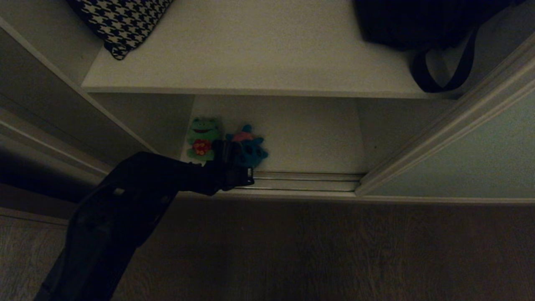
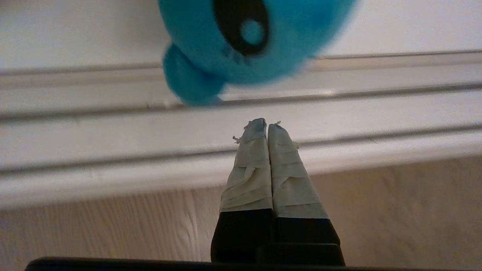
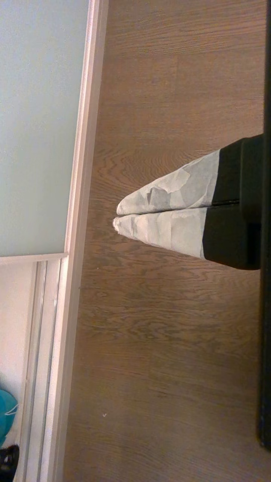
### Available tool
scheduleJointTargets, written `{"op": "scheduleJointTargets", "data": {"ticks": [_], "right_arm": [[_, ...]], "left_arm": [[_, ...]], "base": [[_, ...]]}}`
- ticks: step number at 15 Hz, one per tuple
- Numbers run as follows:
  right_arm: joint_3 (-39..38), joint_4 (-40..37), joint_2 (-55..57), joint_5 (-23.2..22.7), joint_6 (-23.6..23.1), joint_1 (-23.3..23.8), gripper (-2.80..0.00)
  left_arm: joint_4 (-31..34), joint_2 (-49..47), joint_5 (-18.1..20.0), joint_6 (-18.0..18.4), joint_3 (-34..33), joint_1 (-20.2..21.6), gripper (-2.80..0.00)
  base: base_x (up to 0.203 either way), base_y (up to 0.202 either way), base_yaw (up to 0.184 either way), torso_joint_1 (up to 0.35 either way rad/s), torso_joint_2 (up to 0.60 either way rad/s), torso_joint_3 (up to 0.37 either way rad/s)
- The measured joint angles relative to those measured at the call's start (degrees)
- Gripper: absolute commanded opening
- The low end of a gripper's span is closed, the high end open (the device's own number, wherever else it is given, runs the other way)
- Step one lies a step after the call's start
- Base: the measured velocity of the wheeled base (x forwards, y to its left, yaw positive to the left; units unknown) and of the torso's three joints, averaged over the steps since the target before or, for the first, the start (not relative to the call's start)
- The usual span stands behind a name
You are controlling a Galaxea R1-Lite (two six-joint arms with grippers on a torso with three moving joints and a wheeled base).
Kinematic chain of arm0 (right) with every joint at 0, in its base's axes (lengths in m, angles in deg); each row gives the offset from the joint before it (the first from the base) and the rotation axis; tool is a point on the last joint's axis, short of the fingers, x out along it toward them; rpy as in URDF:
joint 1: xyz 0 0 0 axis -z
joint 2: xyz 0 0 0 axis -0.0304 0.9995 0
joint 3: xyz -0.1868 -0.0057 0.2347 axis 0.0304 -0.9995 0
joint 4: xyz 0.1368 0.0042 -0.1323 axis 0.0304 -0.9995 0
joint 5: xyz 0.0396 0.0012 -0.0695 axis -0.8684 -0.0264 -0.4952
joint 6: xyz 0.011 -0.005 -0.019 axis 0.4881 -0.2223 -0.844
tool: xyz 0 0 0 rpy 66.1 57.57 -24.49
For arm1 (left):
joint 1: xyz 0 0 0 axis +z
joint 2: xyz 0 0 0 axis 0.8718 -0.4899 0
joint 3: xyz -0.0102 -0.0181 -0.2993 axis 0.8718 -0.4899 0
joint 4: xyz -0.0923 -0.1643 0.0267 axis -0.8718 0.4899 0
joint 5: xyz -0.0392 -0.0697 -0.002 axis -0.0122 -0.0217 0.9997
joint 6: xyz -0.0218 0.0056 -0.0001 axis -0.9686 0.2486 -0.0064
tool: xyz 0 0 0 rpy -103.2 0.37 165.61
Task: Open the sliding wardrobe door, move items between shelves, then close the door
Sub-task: Place the blue doll on the lower shelf
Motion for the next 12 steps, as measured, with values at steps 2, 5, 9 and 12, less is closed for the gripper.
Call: {"op": "scheduleJointTargets", "data": {"ticks": [2,5,9,12], "right_arm": [[0.00,0.02,0.00,-0.01,0.00,0.00,-2.80],[0.00,-0.02,0.00,0.00,0.00,0.00,-2.80],[0.00,0.00,0.00,0.00,0.01,0.00,-2.80],[0.00,-0.01,0.00,0.02,0.01,0.00,-2.80]], "left_arm": [[-1.26,-3.02,0.23,2.43,2.44,0.83,-2.80],[-8.29,-5.66,0.49,2.27,3.25,1.17,-2.80],[-21.83,-7.09,3.55,-1.15,3.41,1.20,-2.80],[-30.80,-7.95,3.64,-1.07,3.44,1.33,-2.80]], "base": [[0.000,0.000,0.000,0.000,0.00,0.000],[0.000,0.000,0.000,0.000,0.00,0.000],[0.000,0.000,0.000,0.000,0.00,0.000],[0.000,0.000,0.000,0.000,0.00,0.000]]}}
